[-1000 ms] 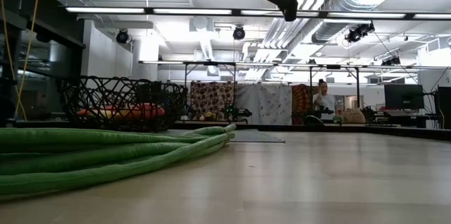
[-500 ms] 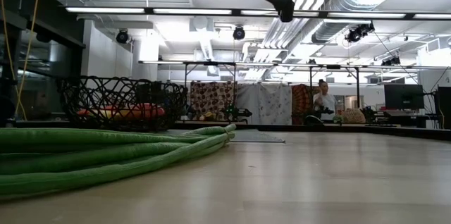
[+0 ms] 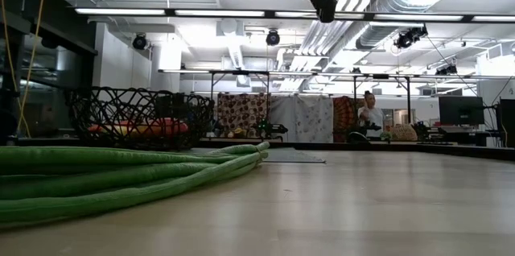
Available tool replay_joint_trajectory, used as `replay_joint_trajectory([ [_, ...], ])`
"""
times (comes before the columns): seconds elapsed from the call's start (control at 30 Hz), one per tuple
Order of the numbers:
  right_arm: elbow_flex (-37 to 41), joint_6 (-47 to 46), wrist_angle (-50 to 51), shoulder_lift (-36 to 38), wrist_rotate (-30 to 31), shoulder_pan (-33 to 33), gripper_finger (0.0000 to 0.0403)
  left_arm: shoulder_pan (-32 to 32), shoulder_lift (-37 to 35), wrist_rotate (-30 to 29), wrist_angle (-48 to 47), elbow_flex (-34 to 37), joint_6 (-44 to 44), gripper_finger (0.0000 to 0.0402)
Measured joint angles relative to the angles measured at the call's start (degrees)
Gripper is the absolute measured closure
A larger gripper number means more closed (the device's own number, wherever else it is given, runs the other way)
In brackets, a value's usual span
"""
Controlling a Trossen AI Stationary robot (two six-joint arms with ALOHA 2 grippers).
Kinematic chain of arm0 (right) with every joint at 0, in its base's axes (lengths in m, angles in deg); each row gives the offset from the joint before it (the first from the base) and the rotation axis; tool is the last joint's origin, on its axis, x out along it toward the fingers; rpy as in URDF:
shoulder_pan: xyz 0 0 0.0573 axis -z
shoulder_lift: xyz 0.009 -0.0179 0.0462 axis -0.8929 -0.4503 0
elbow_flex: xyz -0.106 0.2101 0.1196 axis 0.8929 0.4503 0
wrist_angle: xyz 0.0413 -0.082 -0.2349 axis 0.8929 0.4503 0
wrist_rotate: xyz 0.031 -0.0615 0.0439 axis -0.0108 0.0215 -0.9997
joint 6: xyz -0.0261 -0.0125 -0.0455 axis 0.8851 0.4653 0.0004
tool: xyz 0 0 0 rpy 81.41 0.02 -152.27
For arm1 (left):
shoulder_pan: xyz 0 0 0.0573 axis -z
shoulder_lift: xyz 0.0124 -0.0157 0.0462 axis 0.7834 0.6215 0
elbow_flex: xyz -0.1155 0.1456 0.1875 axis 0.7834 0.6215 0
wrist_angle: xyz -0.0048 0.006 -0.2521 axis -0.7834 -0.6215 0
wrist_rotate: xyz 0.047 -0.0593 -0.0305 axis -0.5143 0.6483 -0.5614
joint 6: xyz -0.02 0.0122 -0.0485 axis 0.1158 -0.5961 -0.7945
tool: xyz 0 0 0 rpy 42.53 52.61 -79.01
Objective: Build produce basket
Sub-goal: Put the orange into the black basket
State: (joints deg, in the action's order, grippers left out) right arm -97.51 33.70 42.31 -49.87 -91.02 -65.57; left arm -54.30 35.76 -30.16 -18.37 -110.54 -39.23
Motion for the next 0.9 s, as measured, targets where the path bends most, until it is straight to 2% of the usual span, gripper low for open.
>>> replay_joint_trajectory([
  [0.13, 0.00, -0.01, -0.06, -0.02, 0.99, -0.04, 0.0056, 0.27, 0.00, -0.04, 0.00, 0.00, 0.02, 0.0096],
  [0.53, 0.00, -2.90, -0.06, -0.07, 4.02, -0.09, 0.0056, 0.44, 0.02, -0.89, -0.43, -0.09, -1.00, 0.0100],
  [0.73, 0.01, -4.19, -0.56, -0.09, 8.02, -0.13, 0.0056, 0.37, 0.02, -1.33, -0.96, -0.11, -1.16, 0.0101],
  [0.9, 0.09, -4.62, -1.83, -0.13, 6.44, -0.06, 0.0056, 0.41, -0.02, -1.36, -1.32, -0.17, -2.54, 0.0101],
])
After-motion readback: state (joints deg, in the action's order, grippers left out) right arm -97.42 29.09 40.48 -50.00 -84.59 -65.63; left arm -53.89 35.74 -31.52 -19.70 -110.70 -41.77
